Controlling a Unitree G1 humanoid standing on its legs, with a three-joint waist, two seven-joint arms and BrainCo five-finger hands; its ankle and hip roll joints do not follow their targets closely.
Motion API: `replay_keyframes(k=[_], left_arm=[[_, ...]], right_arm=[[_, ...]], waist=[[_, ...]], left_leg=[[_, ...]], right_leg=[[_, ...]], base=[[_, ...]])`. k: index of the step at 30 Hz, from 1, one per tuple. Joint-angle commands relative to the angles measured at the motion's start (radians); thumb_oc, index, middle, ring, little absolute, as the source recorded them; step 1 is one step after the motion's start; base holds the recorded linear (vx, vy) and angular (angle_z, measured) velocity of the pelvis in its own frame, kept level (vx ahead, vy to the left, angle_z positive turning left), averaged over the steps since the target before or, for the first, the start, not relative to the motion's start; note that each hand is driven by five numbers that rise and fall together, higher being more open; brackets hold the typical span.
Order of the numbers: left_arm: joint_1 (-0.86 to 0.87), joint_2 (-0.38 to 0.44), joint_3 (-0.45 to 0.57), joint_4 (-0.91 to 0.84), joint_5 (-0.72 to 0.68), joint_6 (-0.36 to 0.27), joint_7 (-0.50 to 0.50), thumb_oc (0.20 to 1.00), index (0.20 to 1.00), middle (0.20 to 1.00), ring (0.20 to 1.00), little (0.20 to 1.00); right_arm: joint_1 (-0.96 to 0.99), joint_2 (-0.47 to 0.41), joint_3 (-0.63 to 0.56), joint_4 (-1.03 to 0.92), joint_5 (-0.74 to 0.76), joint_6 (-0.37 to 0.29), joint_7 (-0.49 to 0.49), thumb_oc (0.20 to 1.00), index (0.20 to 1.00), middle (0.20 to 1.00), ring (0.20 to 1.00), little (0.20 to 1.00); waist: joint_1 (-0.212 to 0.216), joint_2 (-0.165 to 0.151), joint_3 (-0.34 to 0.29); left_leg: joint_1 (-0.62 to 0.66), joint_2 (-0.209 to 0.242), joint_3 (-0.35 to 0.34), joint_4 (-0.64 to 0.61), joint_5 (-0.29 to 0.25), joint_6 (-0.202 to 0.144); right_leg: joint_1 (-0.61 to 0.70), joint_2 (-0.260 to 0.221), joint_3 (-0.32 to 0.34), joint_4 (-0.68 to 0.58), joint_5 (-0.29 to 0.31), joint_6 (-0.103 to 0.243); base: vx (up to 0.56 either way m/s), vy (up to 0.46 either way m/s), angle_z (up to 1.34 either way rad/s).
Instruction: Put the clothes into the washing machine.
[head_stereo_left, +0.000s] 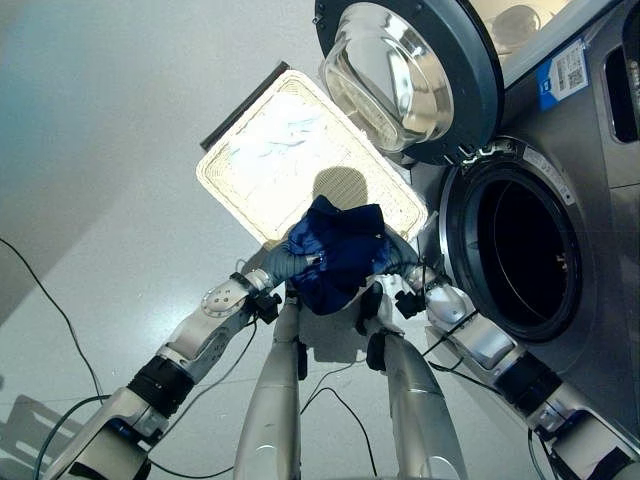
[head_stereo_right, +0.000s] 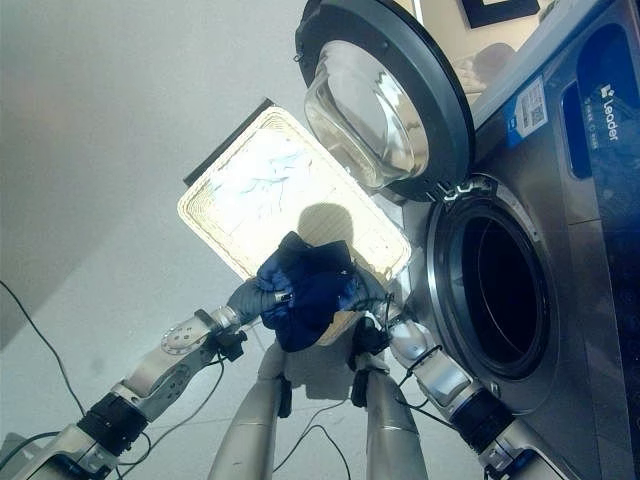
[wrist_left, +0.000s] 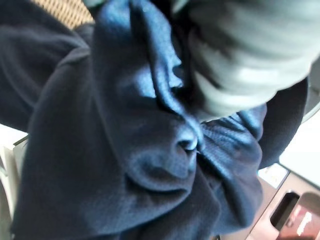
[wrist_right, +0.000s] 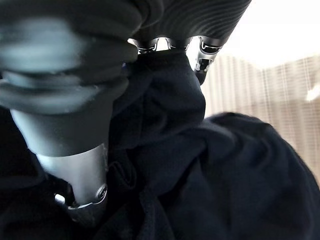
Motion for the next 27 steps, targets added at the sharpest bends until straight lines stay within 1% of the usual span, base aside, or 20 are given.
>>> replay_keyframes(k=[1,3,4,5,7,9,11,12,13,14,16,17,18,21,22,24,25,26,27], left_arm=[[-0.021,-0.058,-0.049,-0.118,-0.044,-0.003,-0.055,0.200,0.200,0.200,0.200,0.200],[-0.021,-0.058,-0.049,-0.118,-0.044,-0.003,-0.055,0.200,0.200,0.200,0.200,0.200],[-0.041,-0.065,-0.075,-0.121,-0.057,0.038,-0.022,0.200,0.200,0.200,0.200,0.200],[-0.049,-0.068,-0.093,-0.115,-0.038,0.044,0.022,0.200,0.200,0.200,0.200,0.200],[-0.052,-0.074,-0.095,-0.105,-0.037,0.030,0.051,0.200,0.200,0.200,0.200,0.200],[-0.049,-0.076,-0.084,-0.093,-0.027,0.003,0.116,0.200,0.200,0.200,0.200,0.200],[-0.047,-0.082,-0.075,-0.081,0.011,-0.021,0.167,0.200,0.200,0.200,0.200,0.200],[-0.048,-0.077,-0.070,-0.069,0.077,-0.045,0.248,0.200,0.200,0.200,0.200,0.200],[-0.047,-0.077,-0.069,-0.067,0.091,-0.050,0.255,0.200,0.200,0.200,0.200,0.200],[-0.045,-0.072,-0.068,-0.054,0.133,-0.068,0.283,0.200,0.200,0.200,0.200,0.200],[-0.042,-0.067,-0.065,-0.046,0.157,-0.080,0.300,0.200,0.200,0.200,0.200,0.200],[-0.043,-0.062,-0.064,-0.035,0.166,-0.085,0.290,0.200,0.200,0.200,0.200,0.200],[-0.043,-0.065,-0.065,-0.030,0.173,-0.085,0.292,0.200,0.200,0.200,0.200,0.200],[-0.046,-0.066,-0.068,-0.020,0.177,-0.084,0.292,0.200,0.200,0.200,0.200,0.200],[-0.051,-0.073,-0.081,-0.010,0.175,-0.070,0.297,0.206,0.206,0.206,0.206,0.206],[-0.051,-0.073,-0.081,-0.010,0.175,-0.070,0.297,0.206,0.206,0.206,0.206,0.206],[-0.051,-0.074,-0.082,-0.010,0.175,-0.069,0.298,0.438,0.438,0.438,0.438,0.438],[-0.057,-0.082,-0.095,0.008,0.204,-0.040,0.361,1.000,1.000,1.000,1.000,1.000],[-0.064,-0.084,-0.100,0.020,0.224,-0.040,0.397,1.000,1.000,1.000,1.000,1.000]], right_arm=[[-0.021,-0.008,0.029,-0.056,0.083,-0.016,0.058,1.000,1.000,1.000,1.000,1.000],[-0.021,-0.008,0.029,-0.056,0.083,-0.016,0.058,1.000,1.000,1.000,1.000,1.000],[-0.033,-0.001,0.049,-0.062,0.191,-0.031,0.154,0.642,0.642,0.642,0.642,0.642],[-0.031,0.011,0.054,-0.070,0.295,-0.036,0.215,0.200,0.200,0.200,0.200,0.200],[-0.031,0.022,0.054,-0.066,0.364,-0.028,0.264,0.200,0.200,0.200,0.200,0.200],[-0.018,0.040,0.054,-0.056,0.448,-0.008,0.347,0.200,0.200,0.200,0.200,0.200],[-0.009,0.049,0.057,-0.057,0.510,0.028,0.402,0.200,0.200,0.200,0.200,0.200],[0.000,0.061,0.058,-0.053,0.562,0.072,0.463,0.200,0.200,0.200,0.200,0.200],[0.001,0.062,0.058,-0.053,0.570,0.081,0.468,0.200,0.200,0.200,0.200,0.200],[0.010,0.068,0.063,-0.048,0.606,0.106,0.495,0.200,0.200,0.200,0.200,0.200],[0.017,0.071,0.064,-0.044,0.631,0.109,0.497,0.200,0.200,0.200,0.200,0.200],[0.024,0.081,0.058,-0.025,0.709,0.102,0.485,0.200,0.200,0.200,0.200,0.200],[0.026,0.089,0.054,-0.014,0.735,0.103,0.492,0.200,0.200,0.200,0.200,0.200],[0.029,0.101,0.050,0.002,0.752,0.099,0.499,0.200,0.200,0.200,0.200,0.200],[0.031,0.123,0.050,0.021,0.788,0.092,0.495,0.200,0.200,0.200,0.200,0.200],[0.031,0.123,0.050,0.021,0.788,0.092,0.495,0.200,0.200,0.200,0.200,0.200],[0.031,0.124,0.050,0.022,0.790,0.092,0.495,0.200,0.200,0.200,0.200,0.200],[0.028,0.147,0.050,0.048,0.836,0.094,0.502,0.200,0.200,0.200,0.200,0.200],[0.025,0.161,0.050,0.053,0.866,0.105,0.493,0.200,0.200,0.200,0.200,0.200]], waist=[[-0.037,0.009,-0.015],[-0.037,0.009,-0.015],[-0.044,0.007,-0.015],[-0.046,0.005,-0.015],[-0.047,0.003,-0.015],[-0.046,-0.003,-0.015],[-0.046,-0.007,-0.015],[-0.044,-0.014,-0.015],[-0.043,-0.014,-0.015],[-0.040,-0.018,-0.015],[-0.039,-0.020,-0.015],[-0.039,-0.022,-0.015],[-0.039,-0.022,-0.015],[-0.041,-0.021,-0.015],[-0.045,-0.021,-0.015],[-0.045,-0.021,-0.015],[-0.045,-0.020,-0.015],[-0.047,-0.021,-0.015],[-0.047,-0.022,-0.015]], left_leg=[[0.055,-0.077,0.078,0.017,-0.114,0.023],[0.055,-0.077,0.078,0.017,-0.114,0.023],[0.057,-0.077,0.087,0.016,-0.114,0.026],[0.061,-0.075,0.092,0.007,-0.110,0.026],[0.060,-0.075,0.093,0.002,-0.107,0.026],[0.059,-0.074,0.094,0.001,-0.107,0.025],[0.057,-0.074,0.093,0.002,-0.106,0.024],[0.052,-0.074,0.090,0.003,-0.105,0.021],[0.052,-0.074,0.089,0.003,-0.105,0.021],[0.049,-0.072,0.087,0.004,-0.103,0.019],[0.047,-0.071,0.087,0.005,-0.102,0.018],[0.043,-0.070,0.087,0.005,-0.100,0.015],[0.040,-0.069,0.088,0.007,-0.100,0.014],[0.035,-0.068,0.089,0.012,-0.100,0.012],[0.020,-0.068,0.087,0.025,-0.101,0.009],[0.020,-0.068,0.087,0.025,-0.101,0.009],[0.019,-0.068,0.086,0.026,-0.101,0.009],[0.006,-0.066,0.083,0.038,-0.104,0.005],[0.001,-0.064,0.084,0.041,-0.103,0.004]], right_leg=[[0.093,0.019,0.018,-0.272,0.185,0.115],[0.093,0.019,0.018,-0.272,0.185,0.115],[0.091,0.021,0.029,-0.276,0.192,0.115],[0.095,0.024,0.034,-0.286,0.197,0.117],[0.091,0.025,0.035,-0.289,0.201,0.116],[0.089,0.026,0.034,-0.292,0.204,0.116],[0.087,0.027,0.032,-0.293,0.206,0.117],[0.085,0.027,0.029,-0.296,0.208,0.116],[0.085,0.027,0.029,-0.297,0.208,0.116],[0.084,0.026,0.024,-0.298,0.209,0.116],[0.084,0.026,0.021,-0.300,0.210,0.115],[0.082,0.025,0.016,-0.304,0.214,0.113],[0.079,0.025,0.014,-0.306,0.216,0.113],[0.075,0.024,0.012,-0.306,0.218,0.113],[0.064,0.025,0.012,-0.306,0.223,0.109],[0.064,0.025,0.012,-0.306,0.223,0.109],[0.063,0.025,0.012,-0.306,0.223,0.109],[0.052,0.026,0.007,-0.300,0.222,0.108],[0.047,0.027,0.005,-0.296,0.221,0.106]], base=[[0.00,0.000,0.00],[0.01,0.014,-0.02],[0.02,0.022,-0.06],[0.03,0.018,-0.06],[0.01,-0.013,-0.10],[0.01,-0.023,-0.12],[0.00,-0.049,-0.04],[0.00,-0.065,-0.03],[0.00,-0.092,-0.04],[0.00,-0.063,-0.04],[0.01,-0.074,-0.04],[0.01,-0.072,-0.02],[0.01,-0.079,-0.02],[0.00,-0.037,-0.04],[0.00,-0.057,-0.04],[0.00,-0.029,-0.01],[0.00,-0.068,-0.04],[0.00,-0.104,-0.04],[0.00,-0.113,-0.02]])
